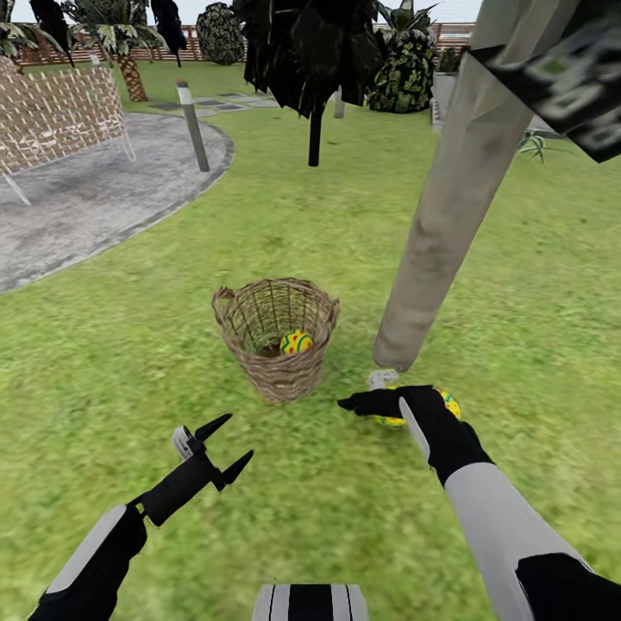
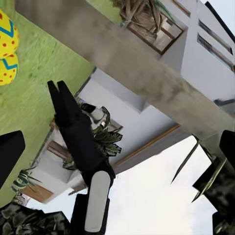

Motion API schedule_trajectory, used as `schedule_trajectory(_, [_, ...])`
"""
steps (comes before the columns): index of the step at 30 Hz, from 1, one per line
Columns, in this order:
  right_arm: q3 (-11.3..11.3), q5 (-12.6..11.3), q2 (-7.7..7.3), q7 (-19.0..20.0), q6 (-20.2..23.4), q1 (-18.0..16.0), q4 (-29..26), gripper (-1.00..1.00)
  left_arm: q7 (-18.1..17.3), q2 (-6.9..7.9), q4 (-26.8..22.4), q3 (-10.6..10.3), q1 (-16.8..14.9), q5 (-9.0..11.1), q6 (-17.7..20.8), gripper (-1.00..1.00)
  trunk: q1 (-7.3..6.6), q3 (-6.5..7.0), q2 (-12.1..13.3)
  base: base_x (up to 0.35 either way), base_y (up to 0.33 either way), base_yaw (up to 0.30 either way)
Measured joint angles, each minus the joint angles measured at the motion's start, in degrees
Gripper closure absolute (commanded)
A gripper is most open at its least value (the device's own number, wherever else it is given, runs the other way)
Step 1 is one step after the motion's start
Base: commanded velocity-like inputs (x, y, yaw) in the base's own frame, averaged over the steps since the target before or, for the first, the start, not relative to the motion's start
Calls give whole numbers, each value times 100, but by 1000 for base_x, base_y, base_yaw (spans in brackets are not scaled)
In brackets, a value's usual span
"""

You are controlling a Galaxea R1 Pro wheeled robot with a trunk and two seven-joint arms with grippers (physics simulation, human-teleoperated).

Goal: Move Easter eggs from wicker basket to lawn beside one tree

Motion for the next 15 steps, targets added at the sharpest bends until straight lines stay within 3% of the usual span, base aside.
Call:
schedule_trajectory(4, [-468,7,-6,83,582,17,-708,-100,0,-7,-29,-4,0,-1,6,-100,0,0,0,325,3,0])
schedule_trajectory(7, [-673,8,-13,442,969,31,-1185,-100,3,-17,-26,-6,0,-4,5,-100,0,0,0,216,0,0])
schedule_trajectory(8, [-714,14,-35,687,1093,36,-1296,-100,1,-18,-29,-6,0,-3,11,-100,5,0,1,26,0,0])
schedule_trajectory(10, [-721,20,-120,733,1167,37,-1314,-100,-2,-19,-27,-6,0,-1,13,-100,4,0,0,7,0,0])
schedule_trajectory(15, [-728,15,-154,742,1191,37,-1318,-100,-5,-19,-25,-13,0,16,21,-100,4,0,0,1,0,0])
